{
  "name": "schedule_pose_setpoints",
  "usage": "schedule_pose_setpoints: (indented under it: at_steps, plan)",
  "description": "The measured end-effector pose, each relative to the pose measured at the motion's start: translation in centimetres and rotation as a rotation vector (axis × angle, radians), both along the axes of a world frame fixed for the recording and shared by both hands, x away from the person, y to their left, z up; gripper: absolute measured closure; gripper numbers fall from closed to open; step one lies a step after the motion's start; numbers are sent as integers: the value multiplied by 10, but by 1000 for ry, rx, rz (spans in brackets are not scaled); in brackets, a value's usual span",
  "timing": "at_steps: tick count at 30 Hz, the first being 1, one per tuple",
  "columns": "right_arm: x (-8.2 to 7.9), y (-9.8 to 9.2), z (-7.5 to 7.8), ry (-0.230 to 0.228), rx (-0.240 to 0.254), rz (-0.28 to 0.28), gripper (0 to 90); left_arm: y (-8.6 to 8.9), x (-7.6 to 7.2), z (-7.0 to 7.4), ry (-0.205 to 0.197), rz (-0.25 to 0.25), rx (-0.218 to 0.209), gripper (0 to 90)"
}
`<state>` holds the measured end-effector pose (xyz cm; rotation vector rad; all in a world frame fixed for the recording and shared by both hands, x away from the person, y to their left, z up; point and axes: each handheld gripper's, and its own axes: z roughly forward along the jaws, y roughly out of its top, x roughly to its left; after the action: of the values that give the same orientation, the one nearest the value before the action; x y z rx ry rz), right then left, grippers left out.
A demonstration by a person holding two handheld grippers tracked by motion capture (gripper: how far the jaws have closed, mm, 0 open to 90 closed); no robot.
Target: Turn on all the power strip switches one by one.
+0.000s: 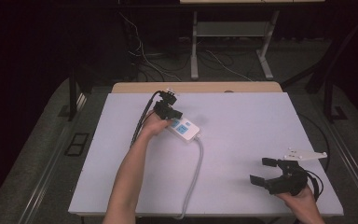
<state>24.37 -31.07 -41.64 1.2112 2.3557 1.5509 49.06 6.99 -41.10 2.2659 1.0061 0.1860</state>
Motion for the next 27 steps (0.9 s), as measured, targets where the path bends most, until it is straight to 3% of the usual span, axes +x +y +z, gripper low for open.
schedule_pose_setpoints:
  at_steps: [14,21,27]
  plan:
    - [0,2,-1,3,-5,2,5,22,6,23,-37,31,-81,894]
    - [0,1,-1,6,-2,0,5,36,14,17,-31,82,-84,895]
    - [1,0,-2,9,1,-3,5,40,17,11,-29,88,-86,894]
